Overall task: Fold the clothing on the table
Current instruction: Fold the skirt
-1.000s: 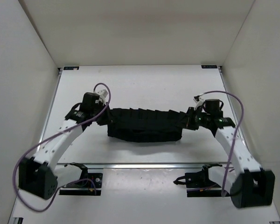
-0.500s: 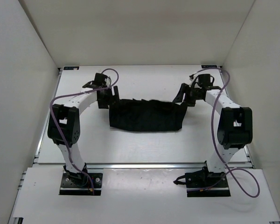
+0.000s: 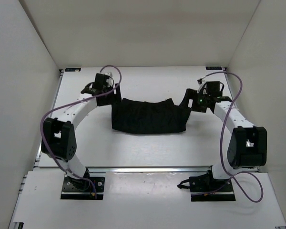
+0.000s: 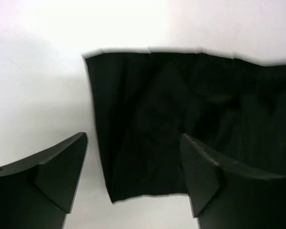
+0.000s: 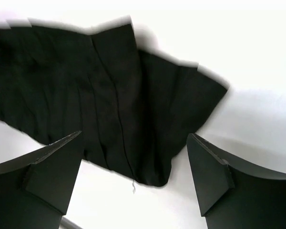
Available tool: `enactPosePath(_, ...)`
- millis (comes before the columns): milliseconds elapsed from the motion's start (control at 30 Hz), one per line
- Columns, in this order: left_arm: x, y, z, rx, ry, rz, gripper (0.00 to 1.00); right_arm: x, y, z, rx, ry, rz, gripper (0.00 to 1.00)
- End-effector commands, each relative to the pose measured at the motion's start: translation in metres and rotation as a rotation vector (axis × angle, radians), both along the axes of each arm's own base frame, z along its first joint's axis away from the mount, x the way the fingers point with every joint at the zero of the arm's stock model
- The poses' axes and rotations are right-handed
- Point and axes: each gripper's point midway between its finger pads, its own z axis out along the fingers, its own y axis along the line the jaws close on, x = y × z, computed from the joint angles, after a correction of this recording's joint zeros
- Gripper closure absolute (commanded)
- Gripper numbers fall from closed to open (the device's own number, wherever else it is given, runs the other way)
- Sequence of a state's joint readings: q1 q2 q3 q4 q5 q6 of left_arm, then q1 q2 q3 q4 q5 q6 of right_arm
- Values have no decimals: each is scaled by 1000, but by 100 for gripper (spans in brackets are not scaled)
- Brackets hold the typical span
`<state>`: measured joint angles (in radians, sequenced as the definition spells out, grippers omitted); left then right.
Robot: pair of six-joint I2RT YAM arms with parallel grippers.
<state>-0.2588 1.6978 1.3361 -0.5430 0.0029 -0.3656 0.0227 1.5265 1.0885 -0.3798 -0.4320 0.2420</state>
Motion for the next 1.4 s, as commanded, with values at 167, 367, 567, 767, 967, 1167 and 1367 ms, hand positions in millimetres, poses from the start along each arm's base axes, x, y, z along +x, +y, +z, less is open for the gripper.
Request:
enactPosePath(167, -61, -44, -25, -88, -1, -122, 72, -35, 26, -26, -10, 10, 84, 29)
enactPosePath(367, -62, -28, -42, -26, 22, -86, 87, -37, 29, -51, -162, 87, 97, 21)
enactPosePath(567, -58, -18, -58, 53, 41, -83, 77, -43, 15, -66, -216, 138, 58, 12)
enactPosePath(767, -59, -9, -79, 168, 119, -91, 81, -45, -6, -80, -247, 195, 10, 8)
enactPosePath(967, -58, -2, -92, 196, 158, -87, 85, -33, 3, -83, -186, 170, 17, 8)
enactPosePath(1167, -59, -1, -100, 225, 198, -109, 87, -23, 21, -87, -99, 175, 45, 18)
enactPosePath(1367, -61, -6, -110, 227, 242, -138, 89, -23, 35, -93, -75, 193, 84, 54)
